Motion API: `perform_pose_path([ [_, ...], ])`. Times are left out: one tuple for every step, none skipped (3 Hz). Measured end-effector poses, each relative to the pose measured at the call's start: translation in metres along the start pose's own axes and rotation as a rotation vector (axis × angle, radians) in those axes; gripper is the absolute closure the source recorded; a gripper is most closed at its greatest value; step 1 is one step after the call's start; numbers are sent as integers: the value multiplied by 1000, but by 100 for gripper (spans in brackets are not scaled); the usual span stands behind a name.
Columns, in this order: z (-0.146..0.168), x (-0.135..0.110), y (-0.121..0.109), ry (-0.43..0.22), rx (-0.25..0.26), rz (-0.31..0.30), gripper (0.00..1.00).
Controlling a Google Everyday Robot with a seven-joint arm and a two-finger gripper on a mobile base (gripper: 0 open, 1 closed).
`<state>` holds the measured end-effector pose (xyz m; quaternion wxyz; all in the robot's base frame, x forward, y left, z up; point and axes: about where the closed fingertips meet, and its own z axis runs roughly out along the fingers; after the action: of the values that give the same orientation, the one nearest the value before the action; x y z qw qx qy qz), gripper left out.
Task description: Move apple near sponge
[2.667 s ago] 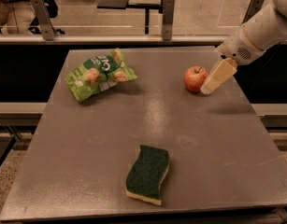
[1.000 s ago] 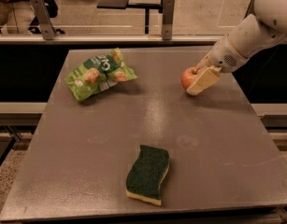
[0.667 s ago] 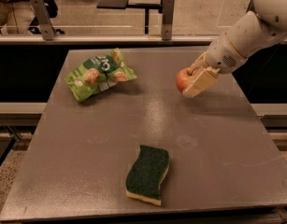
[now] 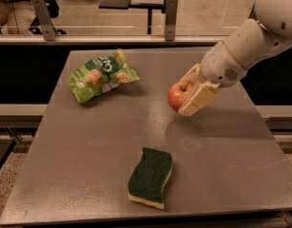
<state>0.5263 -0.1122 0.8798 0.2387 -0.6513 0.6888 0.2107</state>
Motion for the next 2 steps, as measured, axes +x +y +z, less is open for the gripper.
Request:
perform_pose_path([
  [12,-2,22,6,-46,-52,100],
  [26,-3,42,28,-85,-107,100],
])
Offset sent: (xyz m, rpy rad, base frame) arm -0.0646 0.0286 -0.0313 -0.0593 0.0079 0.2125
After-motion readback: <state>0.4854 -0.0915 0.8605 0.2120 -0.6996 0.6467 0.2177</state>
